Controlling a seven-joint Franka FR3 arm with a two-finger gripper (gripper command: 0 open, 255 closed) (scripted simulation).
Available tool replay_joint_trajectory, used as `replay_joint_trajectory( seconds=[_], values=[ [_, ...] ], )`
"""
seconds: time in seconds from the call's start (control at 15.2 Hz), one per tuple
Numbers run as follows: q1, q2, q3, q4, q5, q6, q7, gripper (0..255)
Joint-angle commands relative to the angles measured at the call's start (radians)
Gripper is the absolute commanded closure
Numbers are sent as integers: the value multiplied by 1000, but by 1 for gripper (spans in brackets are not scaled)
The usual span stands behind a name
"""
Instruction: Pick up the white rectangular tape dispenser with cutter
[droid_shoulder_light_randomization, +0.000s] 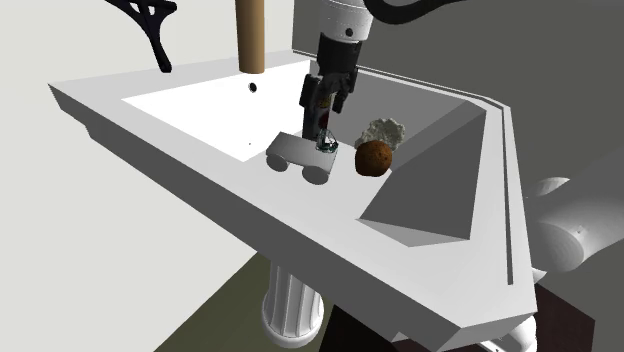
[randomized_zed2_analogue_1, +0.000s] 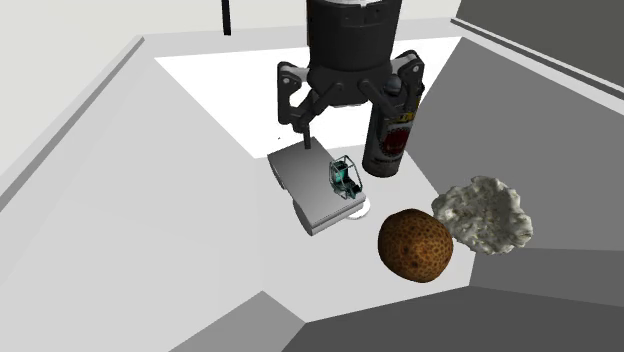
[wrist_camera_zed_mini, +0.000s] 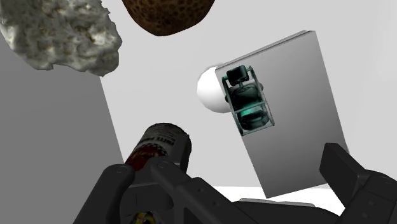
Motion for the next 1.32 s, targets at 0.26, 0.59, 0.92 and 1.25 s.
replay_joint_trajectory(
  seconds=[0.26, 0.59, 0.92, 1.25],
  values=[
    [3, 7, 10, -72, 0, 80, 9, 0],
    [3, 7, 10, -78, 0, 86, 9, 255],
    [3, 7, 10, -77, 0, 86, 9, 255],
    [1, 5, 7, -41, -1, 48, 6, 255]
  ],
)
